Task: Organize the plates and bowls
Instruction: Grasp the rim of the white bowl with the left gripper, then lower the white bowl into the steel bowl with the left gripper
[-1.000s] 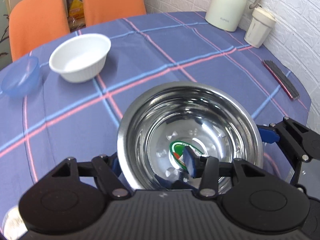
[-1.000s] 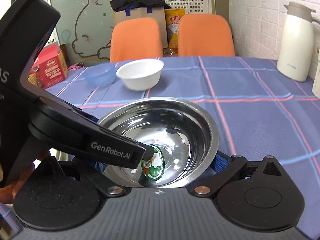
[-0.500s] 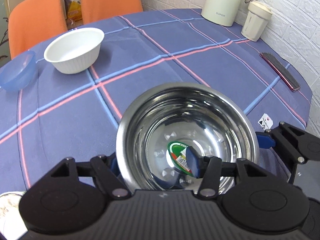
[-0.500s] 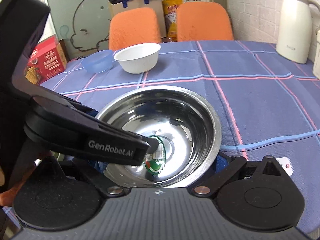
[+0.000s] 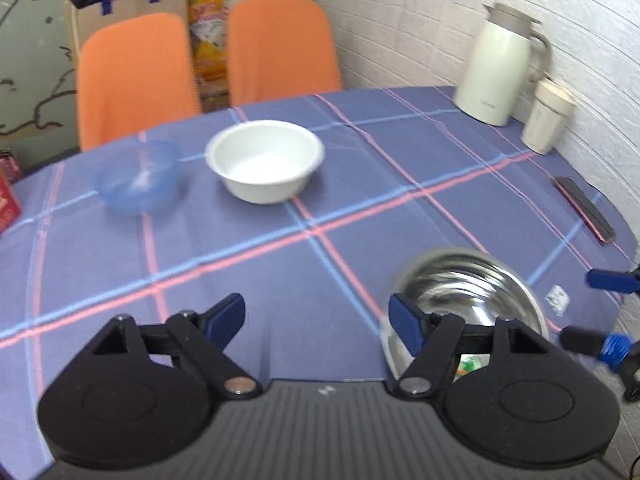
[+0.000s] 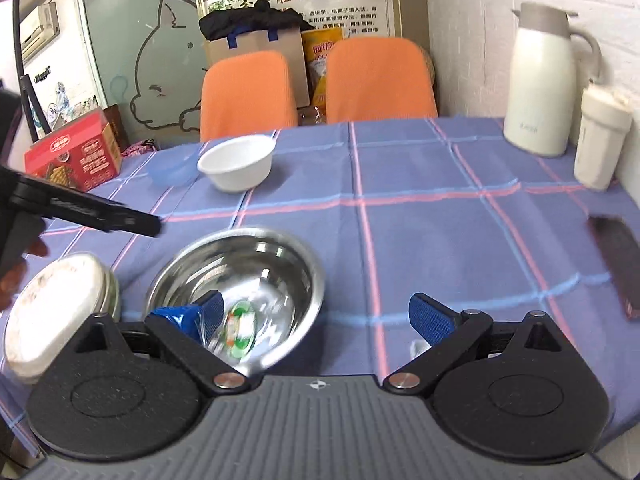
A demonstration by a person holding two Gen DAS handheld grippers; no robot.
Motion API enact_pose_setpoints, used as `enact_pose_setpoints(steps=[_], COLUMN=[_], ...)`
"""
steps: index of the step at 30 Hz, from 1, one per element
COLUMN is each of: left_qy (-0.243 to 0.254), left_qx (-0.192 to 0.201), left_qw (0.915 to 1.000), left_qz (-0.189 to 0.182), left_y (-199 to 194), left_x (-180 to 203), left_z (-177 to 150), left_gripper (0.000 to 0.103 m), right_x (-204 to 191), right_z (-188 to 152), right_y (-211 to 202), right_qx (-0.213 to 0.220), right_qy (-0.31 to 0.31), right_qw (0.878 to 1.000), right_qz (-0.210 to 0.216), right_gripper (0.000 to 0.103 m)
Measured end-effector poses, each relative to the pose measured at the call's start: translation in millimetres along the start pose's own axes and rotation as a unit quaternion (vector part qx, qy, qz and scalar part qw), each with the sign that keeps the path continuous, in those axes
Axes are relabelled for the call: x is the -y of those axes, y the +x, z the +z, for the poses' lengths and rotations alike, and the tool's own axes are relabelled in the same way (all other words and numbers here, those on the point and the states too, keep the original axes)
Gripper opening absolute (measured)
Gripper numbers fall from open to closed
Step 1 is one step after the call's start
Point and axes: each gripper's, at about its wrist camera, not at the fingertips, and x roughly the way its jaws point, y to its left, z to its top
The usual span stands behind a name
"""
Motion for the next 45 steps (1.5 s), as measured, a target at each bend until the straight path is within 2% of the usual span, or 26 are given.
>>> enact_pose_setpoints(steps=[5, 9, 13, 15, 17, 23, 31, 34, 37, 40, 43, 45], left_qy=[-0.018, -0.035, -0.041, -0.035, -0.032, -0.032, -0.012, -0.016, -0.011, -0.015, 0.007, 0.005], left_qx=[0.027, 0.037, 0.019, -0.005, -0.027, -0.061, -0.069, -0.07, -0.07, -0.068, -0.05, -0.047], left_qw=[0.999, 0.9987, 0.9987, 0.9985, 0.9982, 0.9968, 0.9971, 0.997, 0.9971, 0.9965, 0.998, 0.9979], left_qz=[0.032, 0.008, -0.024, -0.043, -0.042, -0.04, -0.029, -0.03, -0.03, -0.046, -0.037, -0.045], left_y=[-9.0, 4.0, 47.3, 78.3, 109.6, 172.4, 190.7, 191.5, 190.7, 186.4, 172.0, 162.4], left_x=[-43.1, -69.8, -77.1, -76.1, -76.0, -83.3, -80.5, -81.2, -79.6, -76.9, -69.2, -67.0], left_z=[43.6, 92.1, 132.4, 145.9, 153.4, 157.2, 148.6, 146.6, 145.3, 145.3, 145.3, 145.1], left_gripper=[0.072, 0.072, 0.072, 0.072, 0.072, 0.072, 0.07, 0.068, 0.06, 0.059, 0.059, 0.059], right_x=[-8.9, -24.4, -37.5, -40.7, -43.4, -45.7, -61.1, -64.9, -67.5, -70.8, -71.1, -72.0], right_z=[48.0, 88.3, 115.5, 121.1, 123.0, 120.2, 121.8, 115.8, 112.5, 116.7, 121.7, 123.5], right_y=[32.2, 72.6, 125.4, 151.0, 172.2, 216.4, 245.4, 244.7, 239.2, 231.2, 218.6, 205.2], right_qx=[0.012, 0.001, -0.03, -0.052, -0.069, -0.104, -0.114, -0.1, -0.077, -0.055, -0.036, -0.021], right_qy=[-0.048, -0.105, -0.14, -0.152, -0.163, -0.186, -0.224, -0.235, -0.236, -0.227, -0.224, -0.222], right_qw=[0.999, 0.994, 0.988, 0.985, 0.982, 0.974, 0.964, 0.962, 0.964, 0.967, 0.968, 0.97], right_qz=[0.015, 0.032, 0.05, 0.056, 0.06, 0.073, 0.088, 0.092, 0.094, 0.105, 0.104, 0.101], right_gripper=[0.087, 0.087, 0.087, 0.087, 0.087, 0.087, 0.085, 0.084, 0.082, 0.082, 0.082, 0.082])
